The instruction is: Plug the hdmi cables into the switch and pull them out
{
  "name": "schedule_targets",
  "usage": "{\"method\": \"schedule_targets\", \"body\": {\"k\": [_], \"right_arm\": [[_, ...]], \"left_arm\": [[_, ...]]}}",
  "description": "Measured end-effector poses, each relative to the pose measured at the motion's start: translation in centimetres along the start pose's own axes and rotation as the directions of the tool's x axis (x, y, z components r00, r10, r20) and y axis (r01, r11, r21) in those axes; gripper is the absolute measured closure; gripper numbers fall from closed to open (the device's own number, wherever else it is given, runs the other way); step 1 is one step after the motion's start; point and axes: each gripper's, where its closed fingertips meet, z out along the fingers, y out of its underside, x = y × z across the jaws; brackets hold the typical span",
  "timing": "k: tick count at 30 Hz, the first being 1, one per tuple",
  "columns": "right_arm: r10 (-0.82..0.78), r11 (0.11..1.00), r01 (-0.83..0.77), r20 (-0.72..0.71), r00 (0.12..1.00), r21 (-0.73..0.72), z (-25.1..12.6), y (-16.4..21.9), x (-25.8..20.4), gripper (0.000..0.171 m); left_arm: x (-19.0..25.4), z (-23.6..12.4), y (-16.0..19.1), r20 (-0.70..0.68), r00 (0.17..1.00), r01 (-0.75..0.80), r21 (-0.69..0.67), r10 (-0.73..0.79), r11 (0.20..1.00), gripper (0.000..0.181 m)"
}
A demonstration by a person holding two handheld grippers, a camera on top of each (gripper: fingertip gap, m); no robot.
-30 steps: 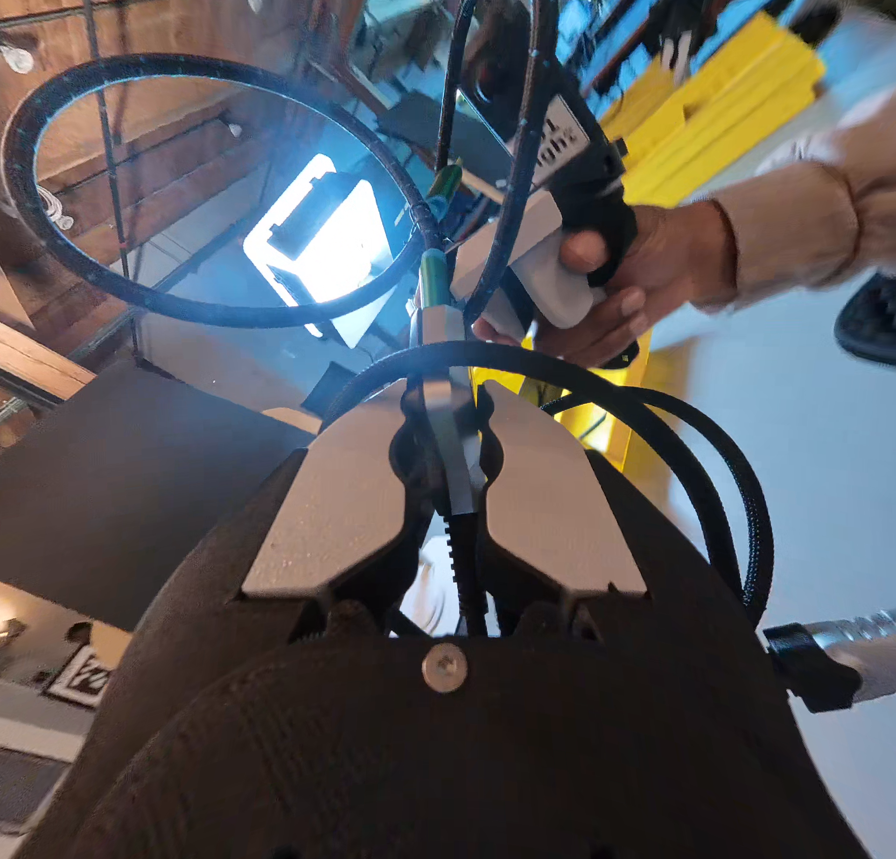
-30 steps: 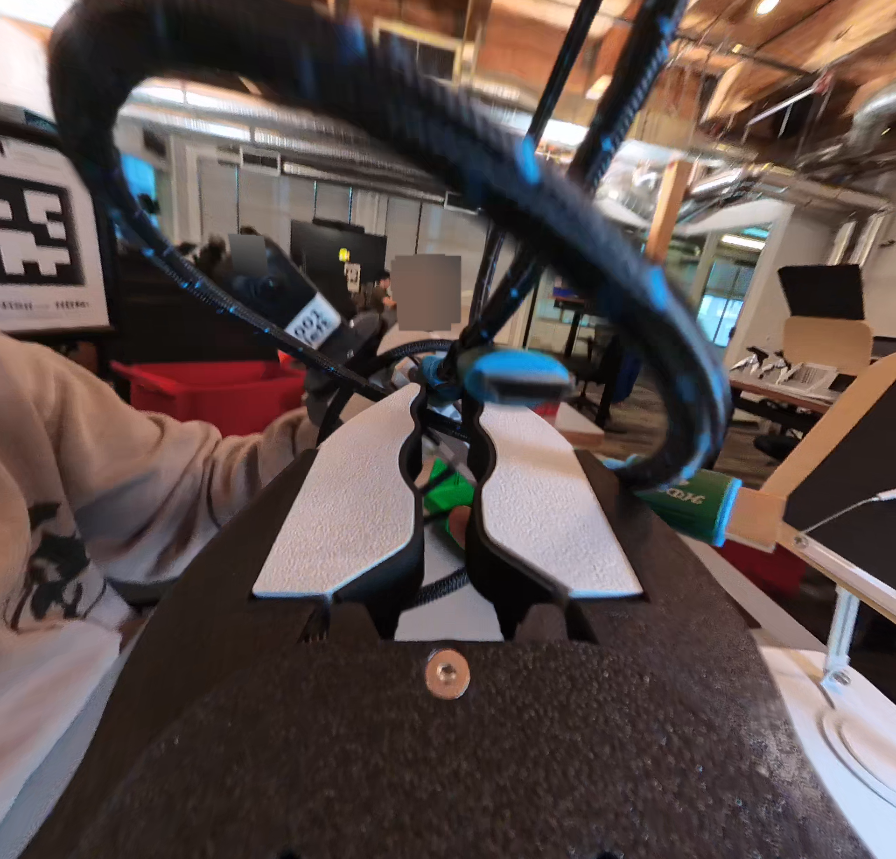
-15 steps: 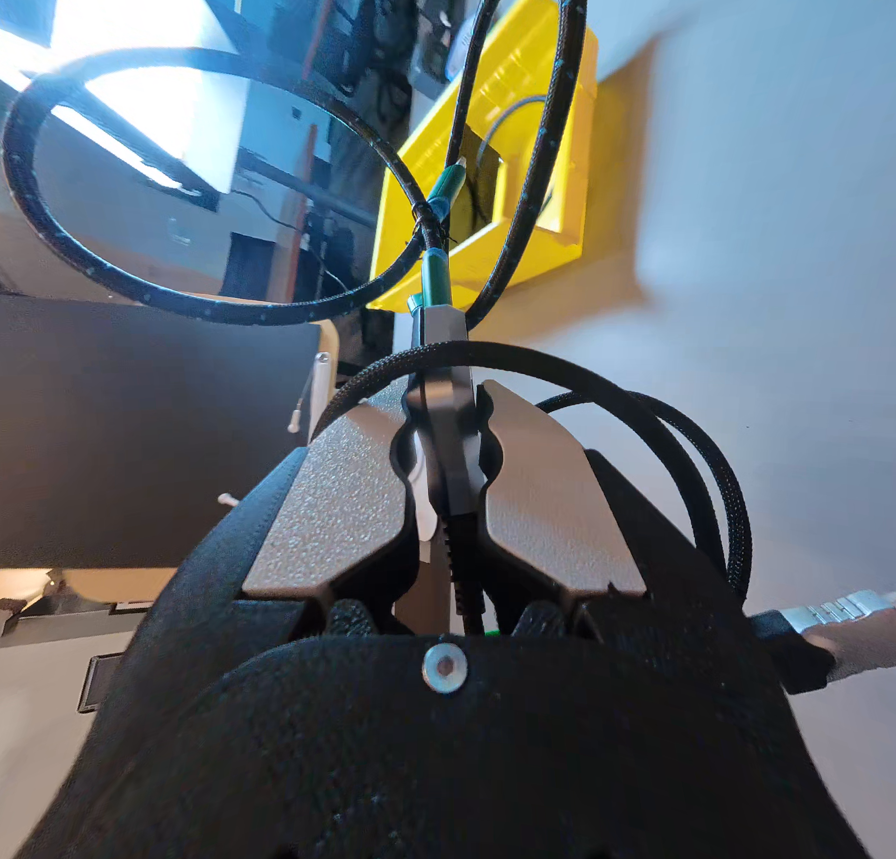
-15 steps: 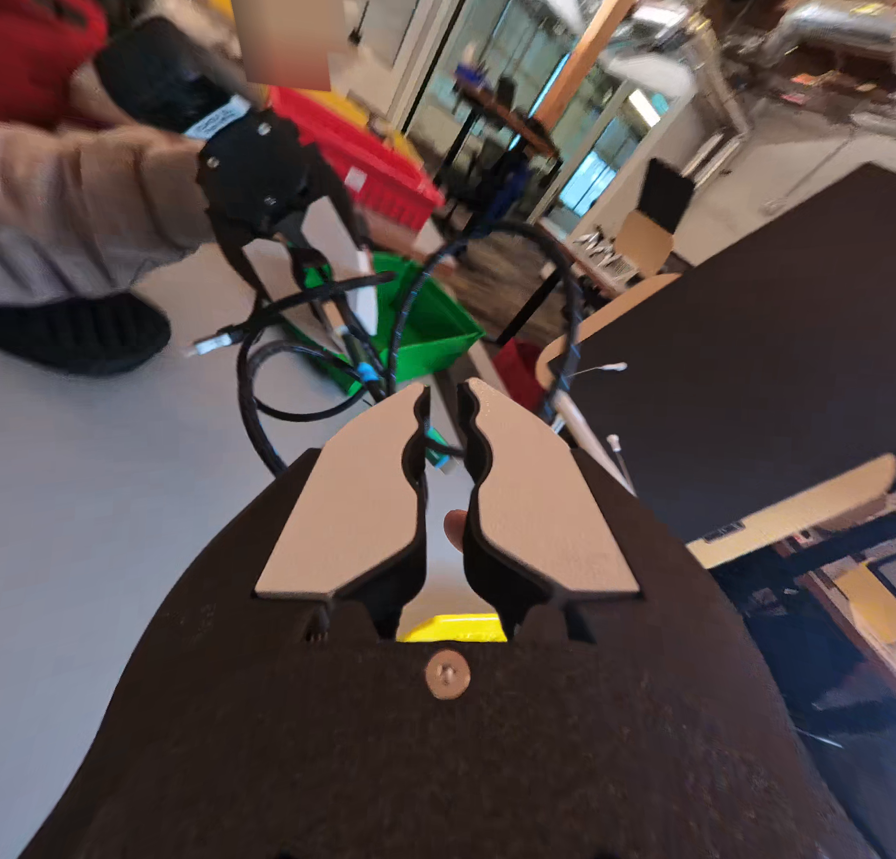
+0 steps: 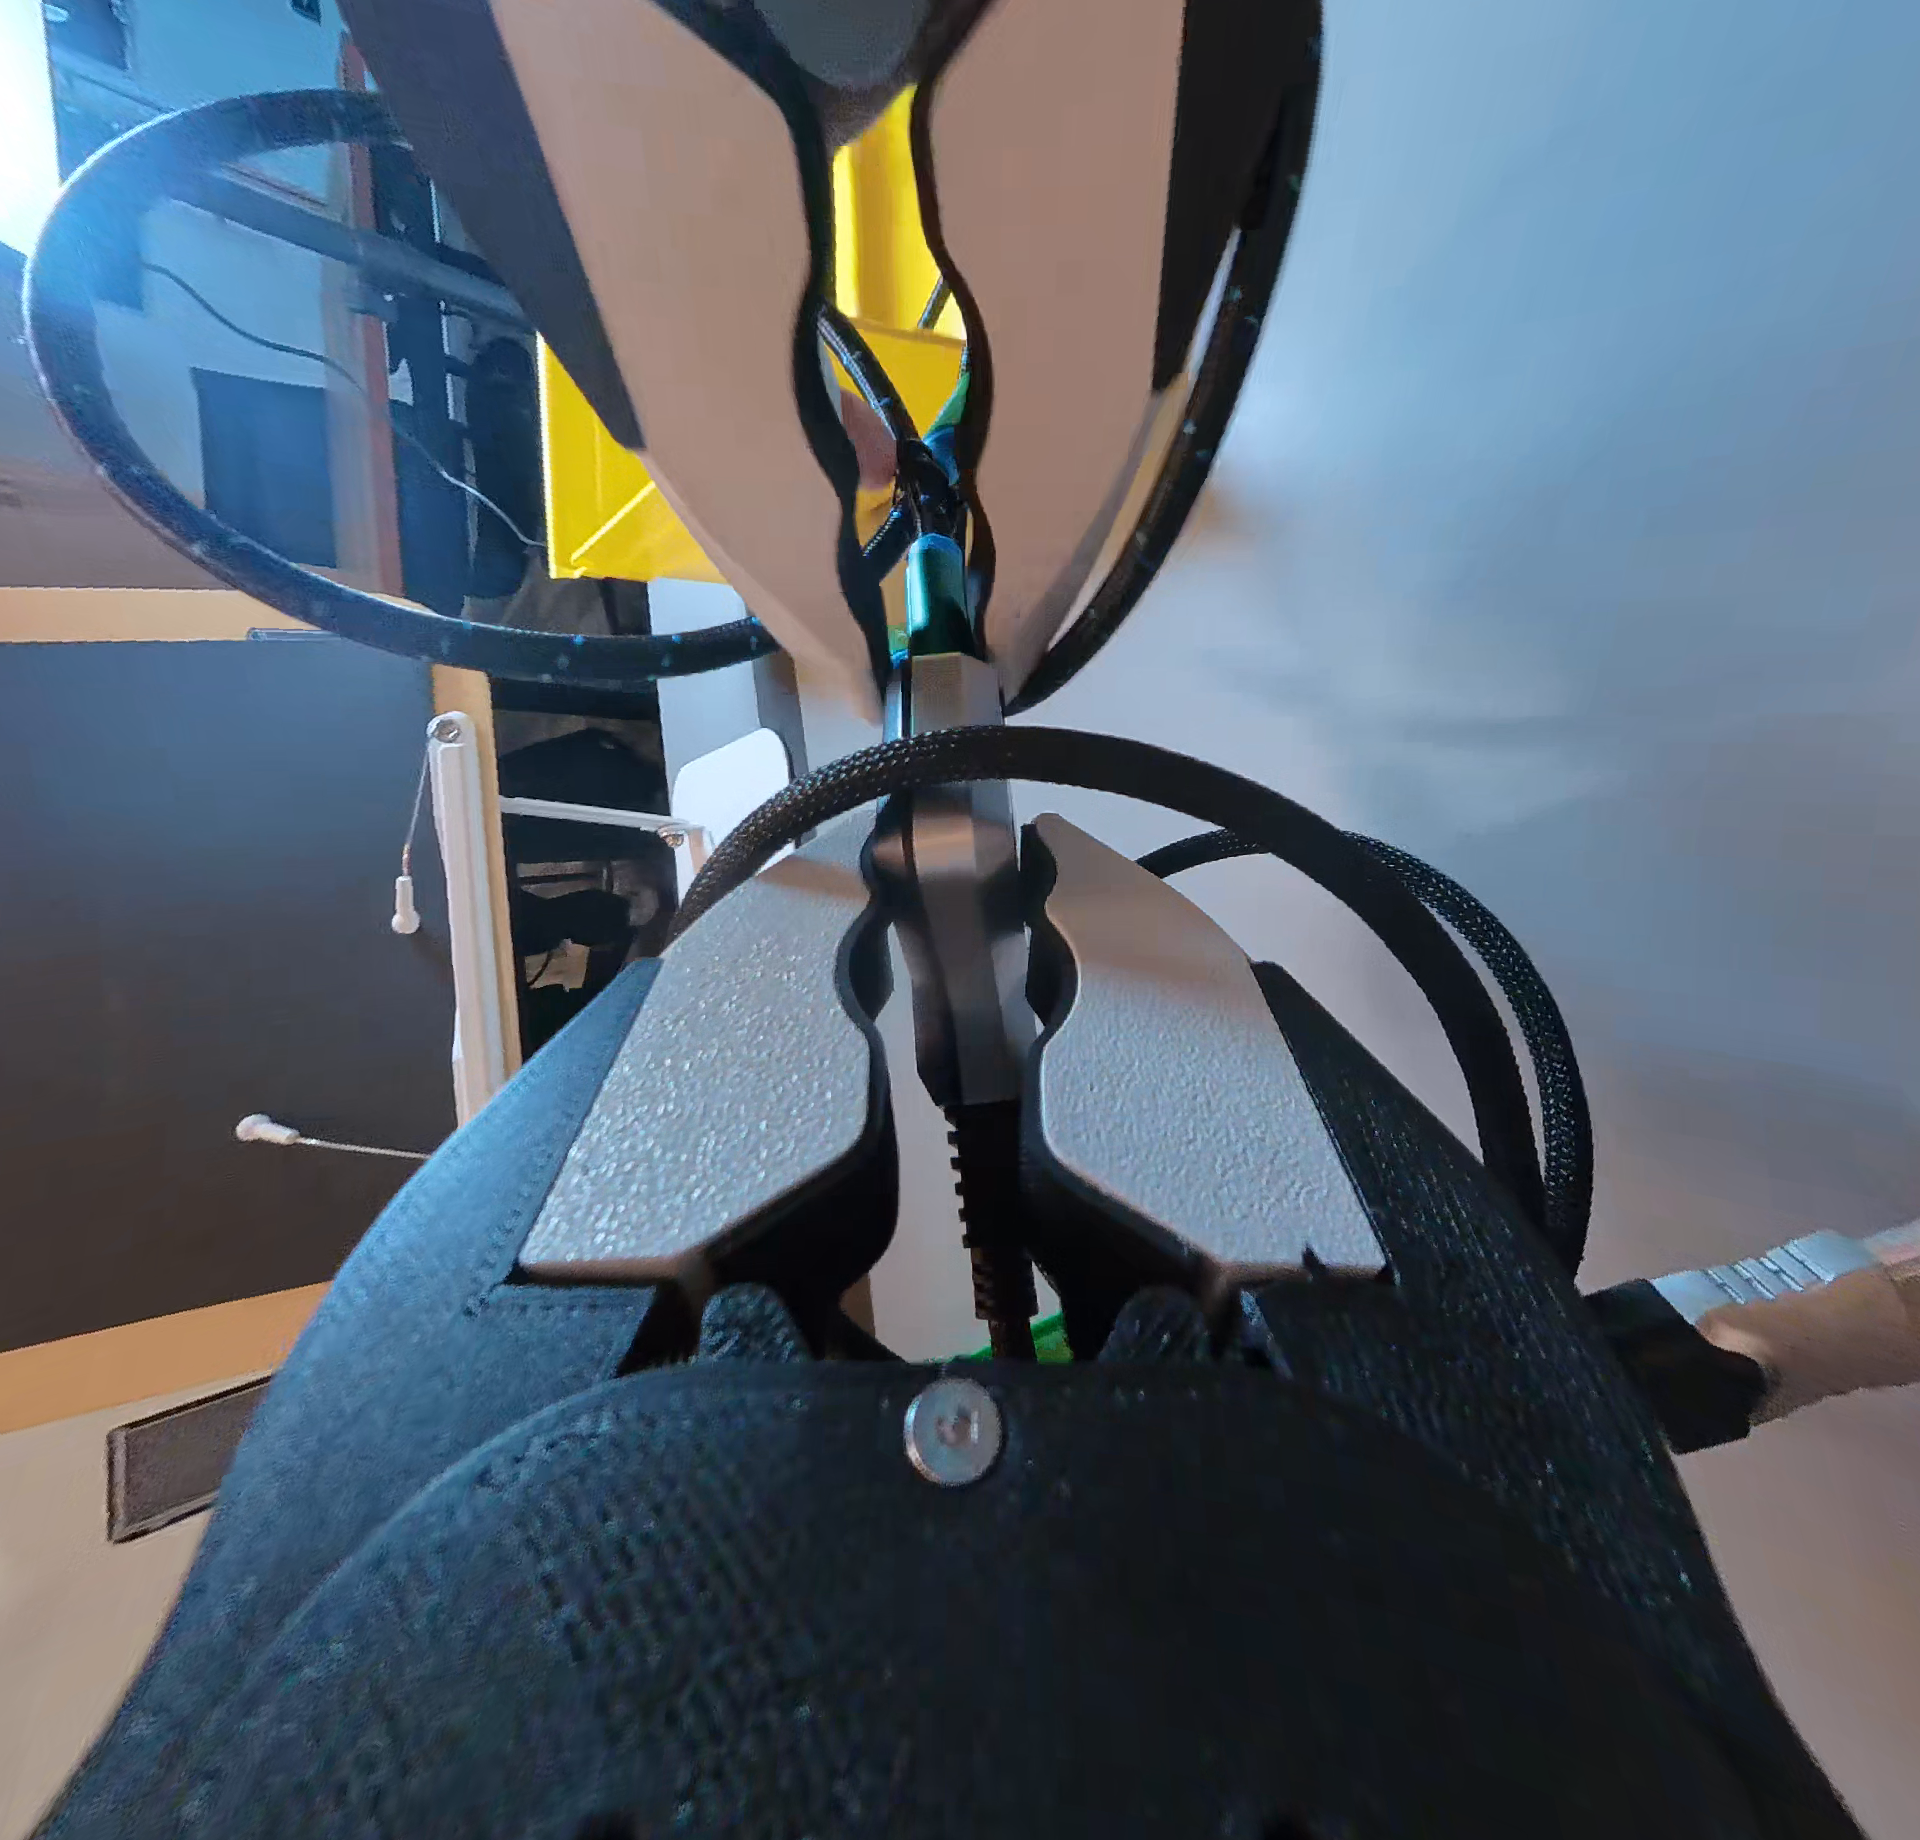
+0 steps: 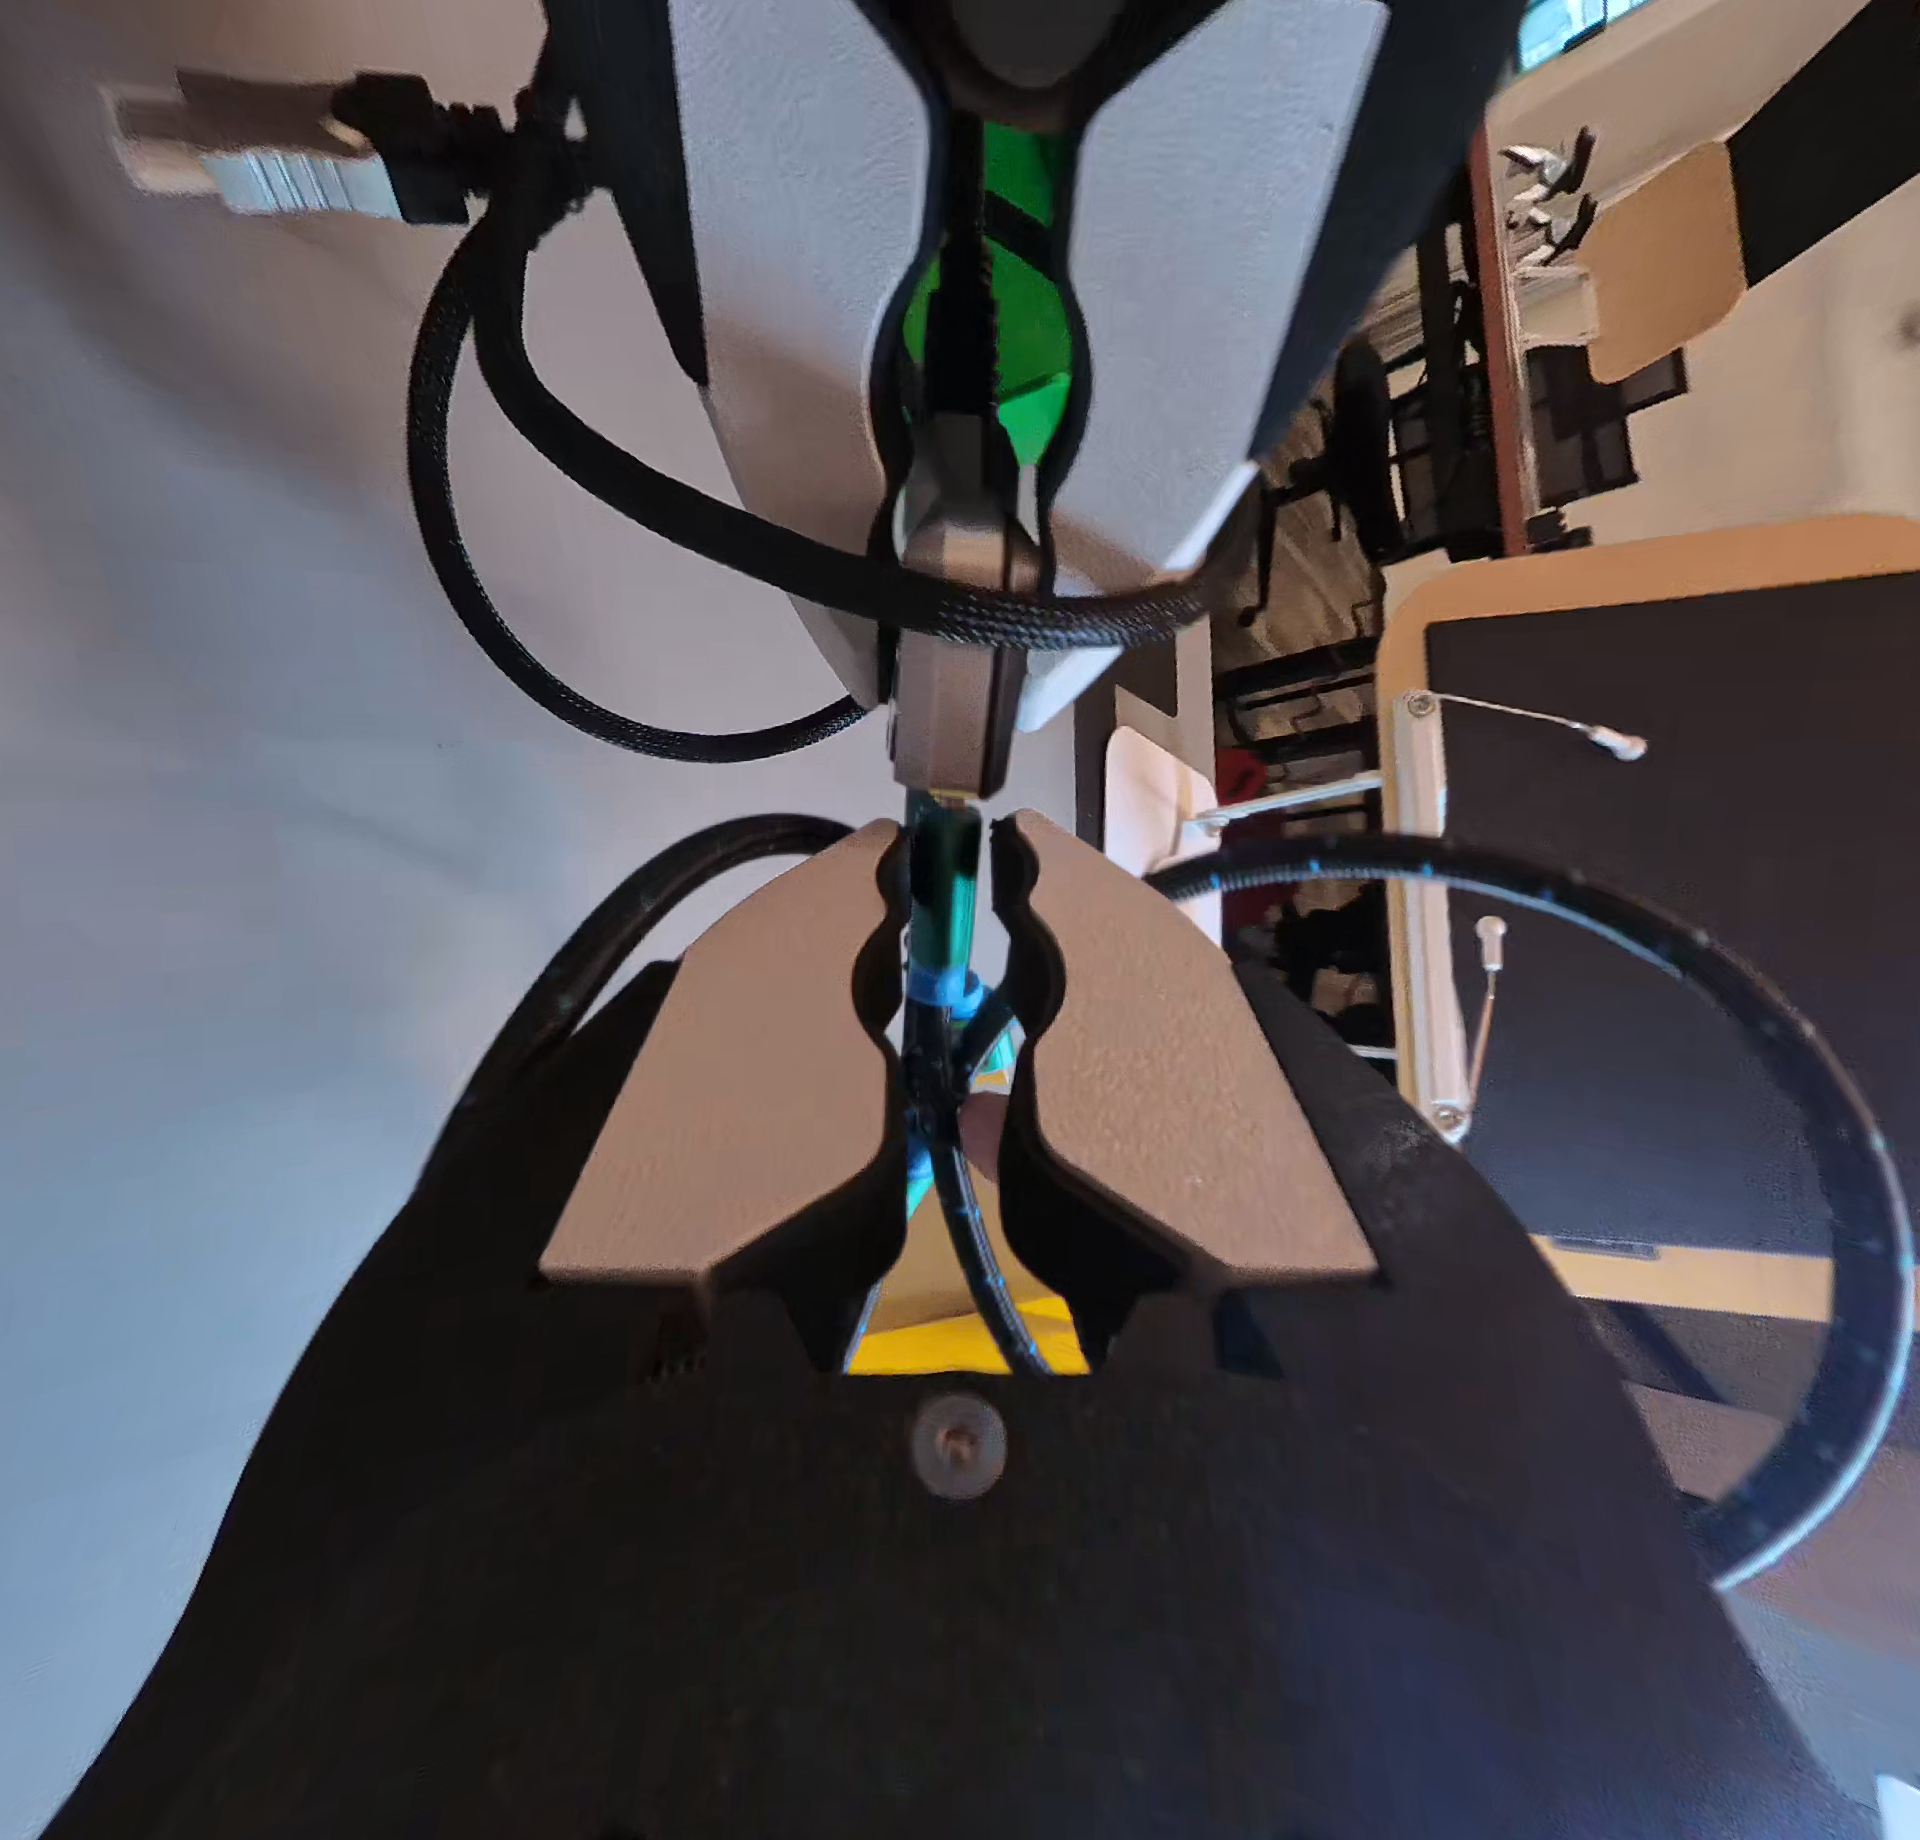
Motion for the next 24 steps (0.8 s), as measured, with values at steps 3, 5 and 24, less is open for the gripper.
{"method": "schedule_targets", "body": {"k": [3,5,24], "right_arm": [[-0.057,0.998,0.056,-0.020,0.998,-0.029,0.2,-0.1,-0.2,0.159],[-0.072,0.997,0.072,-0.026,0.997,-0.030,0.1,-0.3,0.0,0.158],[0.675,0.612,-0.737,-0.296,0.676,-0.287,-5.1,21.7,5.7,0.156]], "left_arm": [[0.2,-0.1,0.0,-0.014,1.000,0.006,0.004,-0.006,1.000,0.159],[0.1,-0.3,0.0,-0.015,1.000,0.008,0.008,-0.008,1.000,0.159],[-6.5,-10.1,2.8,0.236,0.949,0.173,0.155,-0.206,0.973,0.159]]}}
